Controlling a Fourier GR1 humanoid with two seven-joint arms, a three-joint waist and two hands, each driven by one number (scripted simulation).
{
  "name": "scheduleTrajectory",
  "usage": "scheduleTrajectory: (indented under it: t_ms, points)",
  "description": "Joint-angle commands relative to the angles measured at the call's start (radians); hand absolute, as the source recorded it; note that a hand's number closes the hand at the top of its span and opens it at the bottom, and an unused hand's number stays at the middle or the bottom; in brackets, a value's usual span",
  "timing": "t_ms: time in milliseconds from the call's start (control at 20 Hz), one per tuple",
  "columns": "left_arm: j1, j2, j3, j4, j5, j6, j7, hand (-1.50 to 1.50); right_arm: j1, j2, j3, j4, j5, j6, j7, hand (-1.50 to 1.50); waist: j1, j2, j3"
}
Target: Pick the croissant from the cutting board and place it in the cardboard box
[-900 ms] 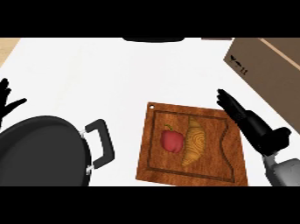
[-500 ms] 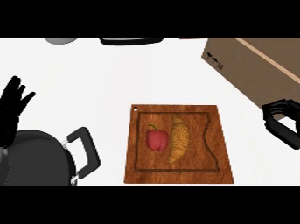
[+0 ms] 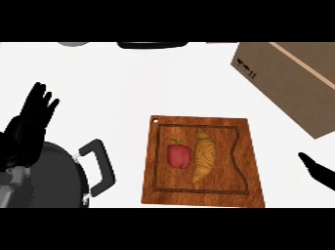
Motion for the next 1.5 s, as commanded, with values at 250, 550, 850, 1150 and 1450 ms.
scheduleTrajectory:
  t_ms: [250, 550, 850, 1150, 1450]
  points:
    - [-0.008, -0.018, -0.039, -0.057, -0.015, 0.010, 0.031, 0.00, 0.121, -0.274, 0.156, -0.332, 0.127, 0.292, 0.497, -1.50, 0.042, 0.009, -0.004]
    - [0.001, -0.045, -0.066, -0.071, -0.021, -0.003, 0.010, 0.00, -0.067, -0.303, 0.192, -0.602, 0.096, 0.439, 0.981, -1.50, 0.084, 0.020, 0.001]
    - [-0.018, -0.059, -0.100, -0.100, -0.058, 0.019, 0.065, 0.00, -0.374, -0.134, 0.326, -0.610, 0.126, 0.510, 1.252, -1.50, 0.092, 0.022, 0.005]
    - [0.006, -0.093, -0.093, -0.075, -0.061, 0.024, 0.015, 0.00, -0.502, -0.014, 0.385, -0.450, 0.207, 0.545, 1.319, -1.50, 0.084, 0.022, 0.004]
    - [0.000, -0.113, -0.113, -0.116, -0.097, 0.075, 0.065, 0.00, -0.494, 0.127, 0.455, -0.362, 0.282, 0.535, 1.331, -1.50, 0.068, 0.017, 0.007]
